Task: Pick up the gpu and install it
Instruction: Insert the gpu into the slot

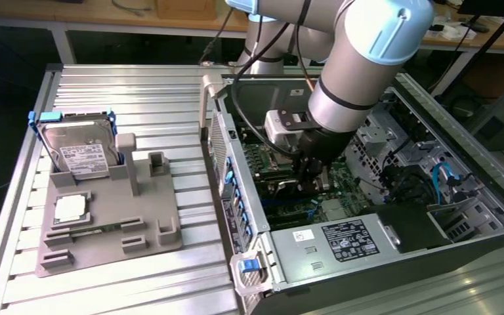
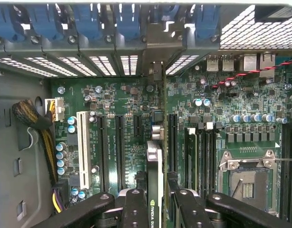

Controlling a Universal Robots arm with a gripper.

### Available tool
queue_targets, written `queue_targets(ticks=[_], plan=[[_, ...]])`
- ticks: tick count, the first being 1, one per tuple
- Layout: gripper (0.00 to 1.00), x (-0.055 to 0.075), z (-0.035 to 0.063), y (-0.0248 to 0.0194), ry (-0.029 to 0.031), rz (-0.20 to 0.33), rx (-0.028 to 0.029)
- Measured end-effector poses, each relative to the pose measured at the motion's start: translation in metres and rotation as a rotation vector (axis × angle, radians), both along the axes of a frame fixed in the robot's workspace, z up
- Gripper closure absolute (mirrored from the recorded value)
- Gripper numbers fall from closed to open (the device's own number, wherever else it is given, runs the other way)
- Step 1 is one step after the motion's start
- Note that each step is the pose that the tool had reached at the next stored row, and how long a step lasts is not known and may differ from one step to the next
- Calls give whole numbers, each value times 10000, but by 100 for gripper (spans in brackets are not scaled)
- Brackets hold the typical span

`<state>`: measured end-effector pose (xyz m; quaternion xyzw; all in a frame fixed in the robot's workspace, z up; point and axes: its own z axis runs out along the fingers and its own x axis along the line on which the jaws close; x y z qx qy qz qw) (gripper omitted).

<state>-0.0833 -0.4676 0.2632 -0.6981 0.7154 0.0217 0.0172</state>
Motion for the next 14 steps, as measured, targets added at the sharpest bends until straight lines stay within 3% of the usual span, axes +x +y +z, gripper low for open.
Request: queue_targets(ticks=[14], plan=[[73,-3,21,-2,2,2,-4]])
